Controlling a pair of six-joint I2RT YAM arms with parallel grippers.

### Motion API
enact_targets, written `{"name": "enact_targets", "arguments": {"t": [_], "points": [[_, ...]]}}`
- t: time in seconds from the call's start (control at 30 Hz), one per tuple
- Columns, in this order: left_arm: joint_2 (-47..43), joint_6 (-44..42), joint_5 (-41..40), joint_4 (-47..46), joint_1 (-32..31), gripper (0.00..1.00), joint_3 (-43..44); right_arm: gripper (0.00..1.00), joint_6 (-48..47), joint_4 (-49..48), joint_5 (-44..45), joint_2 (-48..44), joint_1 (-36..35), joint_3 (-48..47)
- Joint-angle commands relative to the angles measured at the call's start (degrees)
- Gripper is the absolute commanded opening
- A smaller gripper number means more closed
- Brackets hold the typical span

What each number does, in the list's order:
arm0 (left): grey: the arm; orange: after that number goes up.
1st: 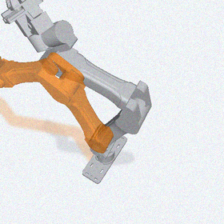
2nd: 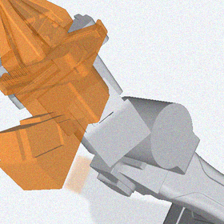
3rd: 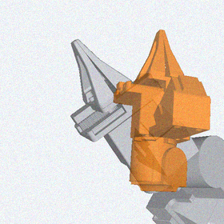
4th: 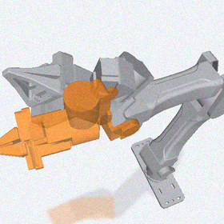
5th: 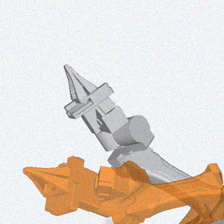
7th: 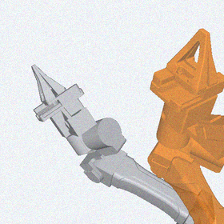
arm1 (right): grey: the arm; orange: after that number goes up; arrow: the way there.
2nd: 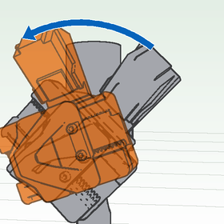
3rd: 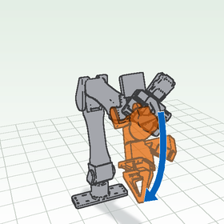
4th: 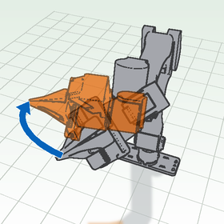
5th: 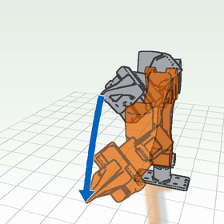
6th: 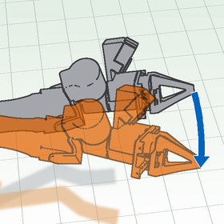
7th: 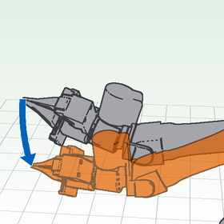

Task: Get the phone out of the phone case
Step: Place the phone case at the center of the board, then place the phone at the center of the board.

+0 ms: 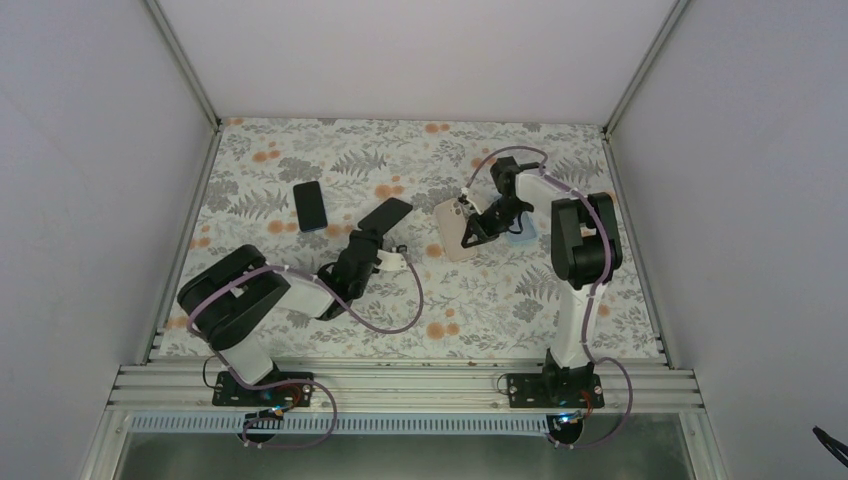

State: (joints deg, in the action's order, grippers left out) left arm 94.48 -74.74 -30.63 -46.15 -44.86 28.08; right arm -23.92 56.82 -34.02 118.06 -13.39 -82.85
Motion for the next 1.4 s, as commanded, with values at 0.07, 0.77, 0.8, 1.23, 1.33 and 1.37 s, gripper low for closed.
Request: {"name": "enact_targets", "arguments": {"t": [0.07,0.77,0.8,1.23,1.33,1.37], "points": [[2.69,4.01,2.58,3.66,-0.88,0.02,1.95,0.07,-0.34,-2.75,9.72,1.78,-0.07,1.47],[14.54,15.53,12.31,46.03,-4.62,0.2,14.18,0.75,-3.93,0.13,17.48,-9.22,-0.06,0.06],[14.63,15.97,12.86,47.45,-4.66,0.23,14.61,0.78,-4.79,0.56,17.21,-10.68,-0.13,0.2],[13.63,21.99,20.54,65.76,-6.08,1.0,21.22,0.99,-10.85,4.71,19.09,-30.66,-0.1,4.17],[11.71,23.9,27.43,75.38,-6.26,1.0,25.79,1.0,-10.23,1.97,21.37,-35.42,1.1,5.24],[11.16,24.25,29.55,78.31,-6.23,1.0,27.32,1.0,-9.98,1.12,21.73,-36.74,1.9,5.4]]}}
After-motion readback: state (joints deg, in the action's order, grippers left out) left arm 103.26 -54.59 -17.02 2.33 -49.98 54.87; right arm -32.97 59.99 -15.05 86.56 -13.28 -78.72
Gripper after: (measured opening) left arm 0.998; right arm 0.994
